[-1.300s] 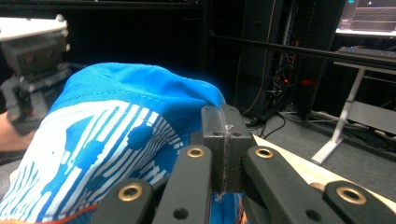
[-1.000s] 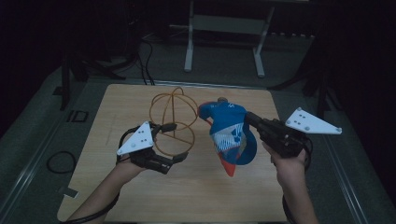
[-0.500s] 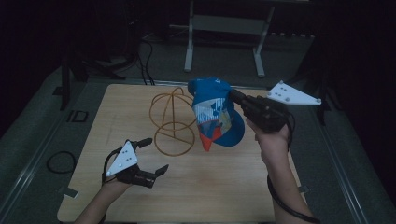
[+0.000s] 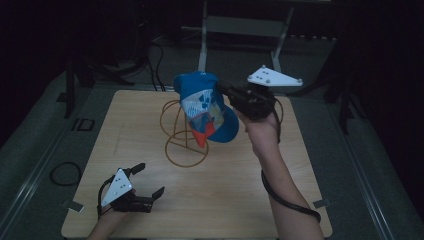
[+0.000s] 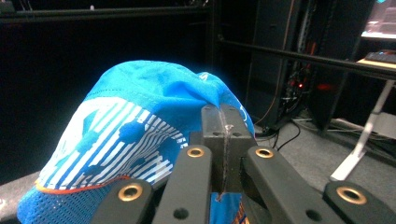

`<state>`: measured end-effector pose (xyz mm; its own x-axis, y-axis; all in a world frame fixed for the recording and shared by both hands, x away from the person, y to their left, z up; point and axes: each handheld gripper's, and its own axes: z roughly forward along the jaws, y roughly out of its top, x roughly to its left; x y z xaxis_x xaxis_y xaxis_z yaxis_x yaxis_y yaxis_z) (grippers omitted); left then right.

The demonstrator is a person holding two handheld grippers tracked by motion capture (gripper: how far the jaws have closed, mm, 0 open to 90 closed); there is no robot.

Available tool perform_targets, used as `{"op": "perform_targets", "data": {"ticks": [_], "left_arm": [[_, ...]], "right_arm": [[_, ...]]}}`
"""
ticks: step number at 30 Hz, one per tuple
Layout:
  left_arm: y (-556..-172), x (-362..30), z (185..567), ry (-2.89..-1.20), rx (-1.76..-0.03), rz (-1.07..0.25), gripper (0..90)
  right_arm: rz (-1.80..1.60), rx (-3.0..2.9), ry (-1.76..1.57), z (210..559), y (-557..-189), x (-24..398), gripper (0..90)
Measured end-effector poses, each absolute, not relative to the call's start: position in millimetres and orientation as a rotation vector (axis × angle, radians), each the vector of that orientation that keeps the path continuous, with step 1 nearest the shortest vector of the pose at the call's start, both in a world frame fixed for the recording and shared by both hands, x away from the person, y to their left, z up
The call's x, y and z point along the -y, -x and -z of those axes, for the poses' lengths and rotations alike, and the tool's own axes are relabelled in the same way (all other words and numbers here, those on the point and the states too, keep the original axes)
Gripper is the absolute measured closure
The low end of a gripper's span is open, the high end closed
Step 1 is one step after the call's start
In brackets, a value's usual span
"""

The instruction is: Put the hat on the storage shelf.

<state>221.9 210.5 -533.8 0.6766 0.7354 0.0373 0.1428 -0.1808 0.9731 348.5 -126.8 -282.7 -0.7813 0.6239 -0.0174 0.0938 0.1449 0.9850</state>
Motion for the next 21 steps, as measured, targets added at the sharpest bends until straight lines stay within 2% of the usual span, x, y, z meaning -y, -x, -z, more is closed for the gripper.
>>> {"op": "perform_targets", "data": {"ticks": [14,21], "left_arm": [[-225,-225,547,-1.693,-0.788,-0.677,2.5],[-224,-227,549,-1.682,-0.79,-0.657,2.5]], "right_arm": [[-1.63,-2.167,-0.618,291,-381,37,90.0],[-1.568,-2.248,-0.595,306,-390,9,90.0]]}}
